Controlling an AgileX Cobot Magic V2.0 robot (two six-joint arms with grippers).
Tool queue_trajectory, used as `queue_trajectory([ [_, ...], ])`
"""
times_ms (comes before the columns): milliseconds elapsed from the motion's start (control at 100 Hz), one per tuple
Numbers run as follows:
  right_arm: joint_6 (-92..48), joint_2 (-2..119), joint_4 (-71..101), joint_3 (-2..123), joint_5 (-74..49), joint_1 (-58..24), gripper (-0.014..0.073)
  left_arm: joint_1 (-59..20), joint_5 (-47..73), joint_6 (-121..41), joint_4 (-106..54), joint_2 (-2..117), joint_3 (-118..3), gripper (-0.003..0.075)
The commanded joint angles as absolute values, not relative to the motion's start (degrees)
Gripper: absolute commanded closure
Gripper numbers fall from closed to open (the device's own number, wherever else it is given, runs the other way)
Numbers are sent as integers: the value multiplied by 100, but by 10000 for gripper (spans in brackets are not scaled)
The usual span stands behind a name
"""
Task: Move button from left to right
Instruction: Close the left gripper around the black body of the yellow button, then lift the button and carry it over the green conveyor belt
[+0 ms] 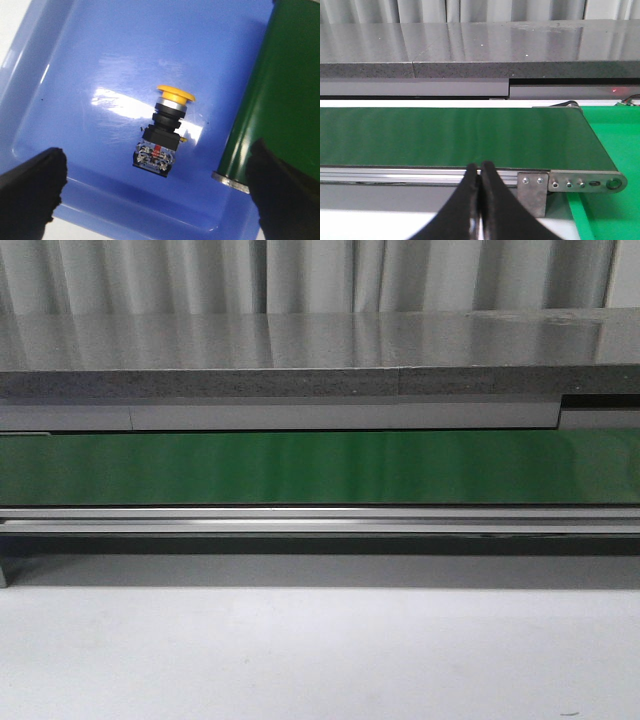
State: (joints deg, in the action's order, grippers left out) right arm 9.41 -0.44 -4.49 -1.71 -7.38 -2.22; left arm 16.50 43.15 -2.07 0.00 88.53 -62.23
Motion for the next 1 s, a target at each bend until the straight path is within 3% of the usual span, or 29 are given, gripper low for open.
queue_trajectory([
  [0, 916, -143, -436, -169, -260, -217, 662, 1664, 4058, -196, 0, 8957, -6498, 33],
  [990, 916, -143, -436, -169, -260, -212, 662, 1760, 3949, -206, 73, 10476, -6939, 34],
])
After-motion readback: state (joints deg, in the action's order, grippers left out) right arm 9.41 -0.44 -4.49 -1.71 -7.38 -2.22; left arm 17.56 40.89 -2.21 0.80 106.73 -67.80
